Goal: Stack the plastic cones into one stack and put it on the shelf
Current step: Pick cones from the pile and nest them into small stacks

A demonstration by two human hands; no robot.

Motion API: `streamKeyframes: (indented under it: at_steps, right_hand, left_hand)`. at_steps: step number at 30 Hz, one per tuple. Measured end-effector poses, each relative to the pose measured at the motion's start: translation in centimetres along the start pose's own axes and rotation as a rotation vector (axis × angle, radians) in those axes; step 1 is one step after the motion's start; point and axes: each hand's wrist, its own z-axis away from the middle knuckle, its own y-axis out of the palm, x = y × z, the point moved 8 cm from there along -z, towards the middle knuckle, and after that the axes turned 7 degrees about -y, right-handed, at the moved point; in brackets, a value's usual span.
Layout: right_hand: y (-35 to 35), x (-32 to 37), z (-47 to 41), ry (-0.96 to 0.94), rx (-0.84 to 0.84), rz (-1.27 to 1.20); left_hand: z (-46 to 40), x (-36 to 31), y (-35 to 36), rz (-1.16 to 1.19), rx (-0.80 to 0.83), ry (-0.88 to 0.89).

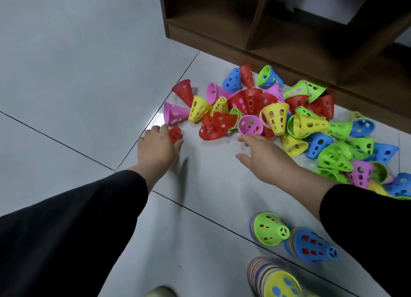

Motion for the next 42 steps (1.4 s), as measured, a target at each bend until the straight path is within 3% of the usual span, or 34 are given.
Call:
streamKeyframes:
  at_steps: [4,9,12,16,20,24,27,32,36,39,42]
  right_hand:
    - [1.1,1.9,-4.4,-0.076,-0.027,-0.045]
    - [3.2,3.2,-8.7,-0.056,-0.007,-0.063]
    - [4.3,3.2,-9.5,0.003,0.029,0.030]
    - [4.9,3.0,-8.9,0.112,-0.080,0.050]
    - [6.6,2.7,-8.0,0.276,-0.058,-0.176]
    - [8.7,2.4,-6.8,0.432,-0.008,-0.657]
    - [8.6,1.8,-5.4,0.481,-0.013,-0.932]
    - [0.5,0.7,-1.7,0.317,-0.175,-1.022]
    - [-6.4,-1.6,6.2,0.189,-0.277,-0.864]
    - [-7.2,-5.0,12.9,0.261,-0.331,-0.759]
    - [-6.0,-7.4,18.3,0.332,-0.408,-0.722]
  left_hand:
    - [-1.4,-0.7,1.4,0.044,0.108,0.021]
    - [-1.3,0.5,2.4,0.210,0.255,-0.138]
    - [-0.3,1.0,2.1,0.554,0.268,-0.260]
    - [1.2,0.9,2.5,0.931,0.311,-0.357]
    - [2.8,-0.1,3.7,0.986,0.444,-0.398]
    - [4.7,-1.1,4.4,1.161,0.606,-0.467]
    - [5.6,-2.4,4.0,1.221,0.708,-0.422]
    - [8.2,-7.5,0.3,1.454,0.851,-0.279]
    - [12.3,-11.5,-1.7,1.355,0.934,-0.074]
    - [15.7,-13.7,-2.1,1.160,0.876,0.097]
    - [18.5,-15.4,-2.4,1.125,0.832,0.206]
